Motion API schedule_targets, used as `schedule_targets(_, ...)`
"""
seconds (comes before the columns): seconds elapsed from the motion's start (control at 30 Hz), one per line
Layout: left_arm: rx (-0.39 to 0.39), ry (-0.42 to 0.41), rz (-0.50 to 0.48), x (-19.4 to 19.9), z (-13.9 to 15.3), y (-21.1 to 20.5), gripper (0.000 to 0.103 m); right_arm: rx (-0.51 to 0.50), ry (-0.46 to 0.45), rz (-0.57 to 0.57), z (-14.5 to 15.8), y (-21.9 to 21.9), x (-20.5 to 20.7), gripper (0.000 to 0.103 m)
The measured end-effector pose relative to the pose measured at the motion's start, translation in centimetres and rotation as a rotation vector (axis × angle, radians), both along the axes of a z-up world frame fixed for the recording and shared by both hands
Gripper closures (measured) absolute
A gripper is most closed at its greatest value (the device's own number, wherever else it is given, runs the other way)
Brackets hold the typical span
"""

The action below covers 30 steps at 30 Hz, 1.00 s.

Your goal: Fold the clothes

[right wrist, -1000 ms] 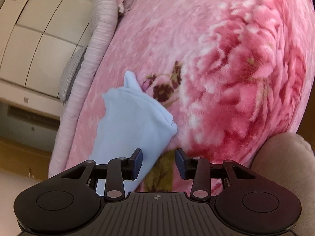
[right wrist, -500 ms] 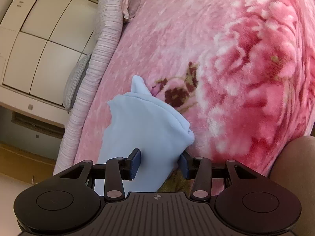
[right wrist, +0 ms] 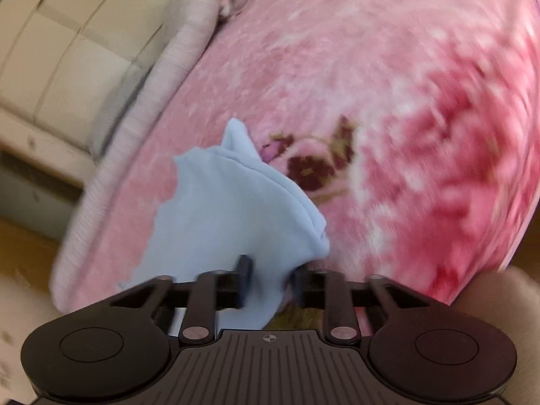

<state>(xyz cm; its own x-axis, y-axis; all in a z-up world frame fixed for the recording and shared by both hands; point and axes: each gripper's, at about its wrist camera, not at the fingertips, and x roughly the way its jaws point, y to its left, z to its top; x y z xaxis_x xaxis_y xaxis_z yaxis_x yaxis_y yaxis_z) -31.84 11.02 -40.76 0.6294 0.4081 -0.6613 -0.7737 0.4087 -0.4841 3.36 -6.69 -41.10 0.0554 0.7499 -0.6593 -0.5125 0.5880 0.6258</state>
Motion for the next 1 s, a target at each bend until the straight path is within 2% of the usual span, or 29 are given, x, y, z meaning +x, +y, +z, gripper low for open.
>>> schedule_targets(0.03, -0.010, -0.012, 0.031, -1.4, 0.2, 0.0, 0.088, -0.022, -0.077, 0.043, 0.8, 0.8, -0.6, 0.090)
schedule_targets(0.07, -0.028, -0.032, 0.062, -2.9, 0.1, 0.1, 0.088, -0.037, -0.204, 0.099, 2.0, 1.8, -1.8, 0.091)
schedule_targets(0.13, -0.068, -0.077, 0.125, -5.8, 0.0, 0.2, 0.087, -0.036, -0.509, 0.227, 4.5, 3.8, -5.5, 0.092)
schedule_targets(0.23, -0.123, -0.157, 0.200, -9.7, -0.3, 0.1, 0.087, 0.016, -0.894, 0.436, 6.9, 6.3, -12.5, 0.093)
schedule_targets(0.3, -0.160, -0.219, 0.235, -11.8, -0.5, 0.0, 0.087, 0.069, -1.068, 0.594, 7.2, 7.4, -17.2, 0.093)
schedule_targets(0.37, -0.196, -0.287, 0.254, -13.2, -0.9, 0.1, 0.087, 0.109, -1.168, 0.739, 6.6, 8.1, -21.0, 0.092)
schedule_targets(0.43, -0.226, -0.346, 0.268, -14.2, -1.3, 0.3, 0.087, 0.121, -1.215, 0.884, 5.2, 8.8, -24.2, 0.092)
schedule_targets(0.5, -0.257, -0.389, 0.280, -14.9, -1.8, 0.4, 0.086, 0.109, -1.221, 0.990, 3.4, 9.1, -26.5, 0.092)
schedule_targets(0.53, -0.273, -0.405, 0.285, -15.1, -2.1, 0.5, 0.085, 0.102, -1.219, 1.032, 2.5, 9.3, -27.4, 0.088)
schedule_targets(0.6, -0.304, -0.434, 0.296, -15.5, -2.7, 0.8, 0.084, 0.053, -1.221, 1.125, 0.8, 9.4, -28.4, 0.073)
schedule_targets(0.63, -0.318, -0.450, 0.295, -15.5, -3.0, 0.8, 0.083, 0.055, -1.229, 1.144, 0.4, 9.0, -28.5, 0.066)
schedule_targets(0.7, -0.340, -0.480, 0.286, -15.1, -3.3, 1.0, 0.079, 0.091, -1.214, 1.139, 0.7, 8.5, -27.6, 0.062)
schedule_targets(0.77, -0.357, -0.505, 0.270, -14.3, -3.4, 1.3, 0.074, 0.155, -1.098, 1.115, 2.3, 7.9, -25.3, 0.061)
schedule_targets(0.87, -0.376, -0.543, 0.236, -12.7, -3.5, 2.4, 0.071, 0.293, -0.844, 0.971, 5.5, 6.6, -20.4, 0.061)
schedule_targets(0.9, -0.383, -0.559, 0.228, -12.2, -3.6, 2.8, 0.069, 0.328, -0.748, 0.891, 6.3, 6.5, -18.4, 0.061)
schedule_targets(1.0, -0.406, -0.605, 0.219, -10.8, -3.8, 4.8, 0.066, 0.275, -0.447, 0.577, 6.5, 7.3, -11.4, 0.061)
